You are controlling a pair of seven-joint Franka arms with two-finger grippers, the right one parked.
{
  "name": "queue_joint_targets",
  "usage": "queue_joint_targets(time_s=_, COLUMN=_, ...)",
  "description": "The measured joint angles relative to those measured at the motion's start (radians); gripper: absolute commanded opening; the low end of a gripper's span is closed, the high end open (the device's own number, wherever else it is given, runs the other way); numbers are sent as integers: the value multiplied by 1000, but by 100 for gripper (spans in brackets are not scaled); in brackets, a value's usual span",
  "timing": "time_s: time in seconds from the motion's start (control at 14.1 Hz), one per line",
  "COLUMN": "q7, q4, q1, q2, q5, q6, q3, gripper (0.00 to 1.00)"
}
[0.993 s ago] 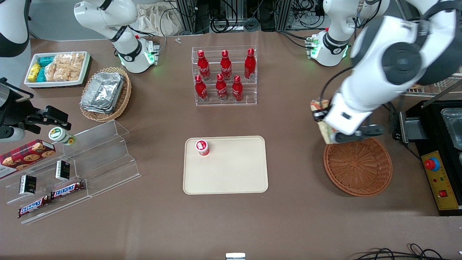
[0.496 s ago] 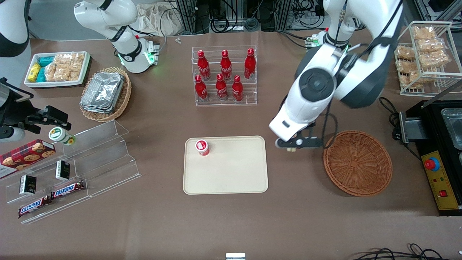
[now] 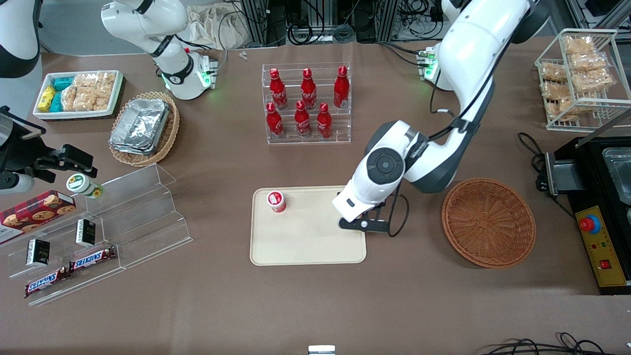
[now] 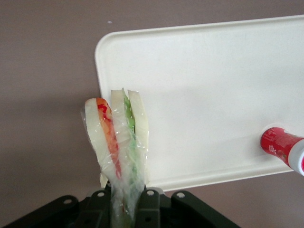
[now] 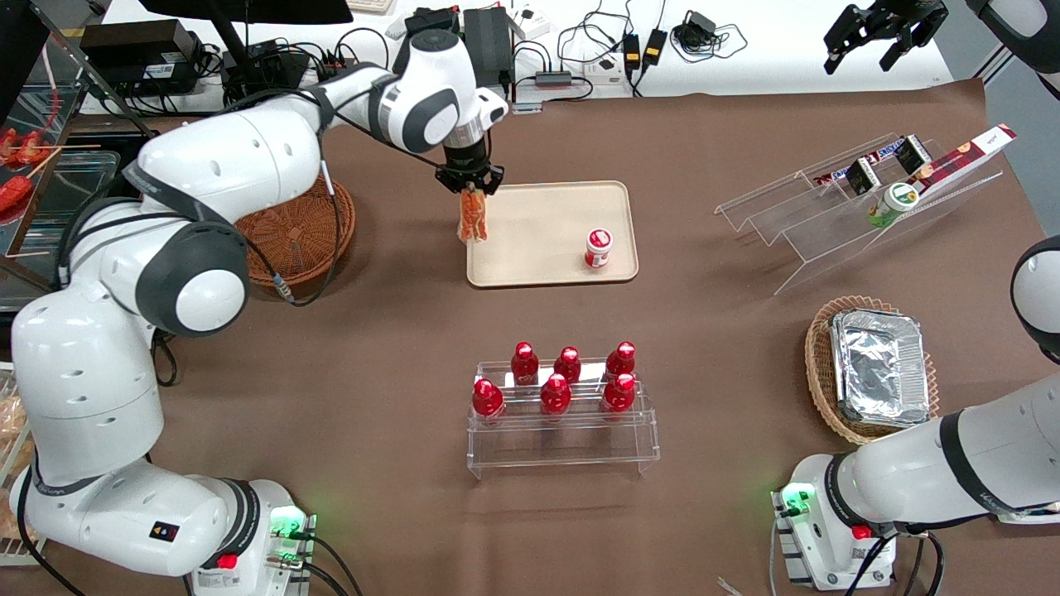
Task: Place sandwich from basket to tray
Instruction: 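Carry the sandwich over to the cream tray beside the red cup, then lower the sandwich onto the tray and open the left gripper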
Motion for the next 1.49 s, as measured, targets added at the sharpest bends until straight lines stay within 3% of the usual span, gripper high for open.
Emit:
queue_joint_targets(time_s=0.35, q7=12, q4=-2, q1=-10, q2=102, q5=1, q6=64, q3=1, gripper=16)
queue_joint_targets(time_s=0.5, q7=21, q4=-2, q1=-10, q2=122, q5=1, q6=88, q3=2, gripper=27)
queue_joint_targets(time_s=0.64, q7=28, q4=-2, q1=-10, q2=131, q5=1, q6=102, q3=2, gripper=94)
queue_joint_targets(time_s=0.71, q7=30, q4=-2, q1=-10, q2=134, q5=1, q6=109, q3=3, gripper=99)
queue_joint_targets(time_s=1.13, q7=31, q4=13, q1=-7, q2=124, q5=1, q6=94, q3=3, gripper=99)
queue_joint_targets(time_s=1.49, q7=31, q4=42, q1=30, q2=-2, q5=0, q6=-189, q3=3, gripper=99)
